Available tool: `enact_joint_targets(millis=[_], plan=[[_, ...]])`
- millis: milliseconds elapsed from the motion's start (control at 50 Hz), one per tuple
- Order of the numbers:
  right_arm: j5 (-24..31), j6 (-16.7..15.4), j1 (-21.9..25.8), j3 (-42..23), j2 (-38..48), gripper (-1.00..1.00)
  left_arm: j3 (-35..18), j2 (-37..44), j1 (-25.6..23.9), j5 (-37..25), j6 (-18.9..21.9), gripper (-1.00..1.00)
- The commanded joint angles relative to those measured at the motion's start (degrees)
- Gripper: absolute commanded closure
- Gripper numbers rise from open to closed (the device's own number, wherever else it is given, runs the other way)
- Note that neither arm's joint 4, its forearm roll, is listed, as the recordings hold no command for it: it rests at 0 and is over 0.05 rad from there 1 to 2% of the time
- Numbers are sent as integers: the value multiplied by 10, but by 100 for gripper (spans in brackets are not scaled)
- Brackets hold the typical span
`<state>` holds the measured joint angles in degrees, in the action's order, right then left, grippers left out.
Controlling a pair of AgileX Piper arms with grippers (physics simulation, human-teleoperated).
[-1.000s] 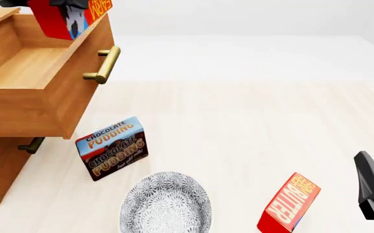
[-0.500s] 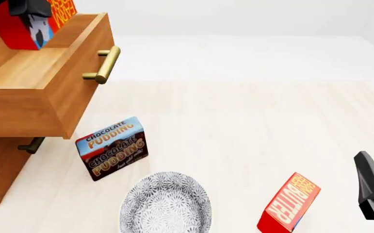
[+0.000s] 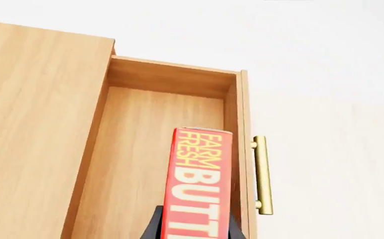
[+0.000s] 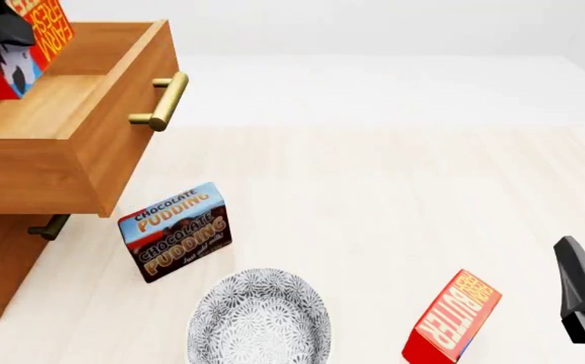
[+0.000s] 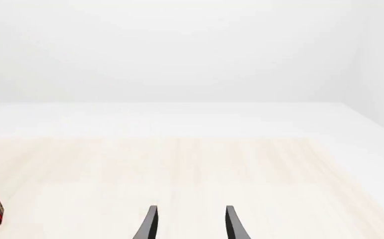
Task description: Put the butter at the front in the top drawer of the cabinet and close it.
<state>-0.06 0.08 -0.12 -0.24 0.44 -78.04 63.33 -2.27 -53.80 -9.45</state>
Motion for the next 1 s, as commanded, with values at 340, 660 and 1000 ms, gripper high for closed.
enact_joint_targets(millis=[340,660,1000], plan=[[0,0,0,0,0,-100,11,36,32,12,9,100],[0,0,0,0,0,-100,9,73,47,34,14,100],[0,0,0,0,0,-100,-4,124,63,62,29,100]])
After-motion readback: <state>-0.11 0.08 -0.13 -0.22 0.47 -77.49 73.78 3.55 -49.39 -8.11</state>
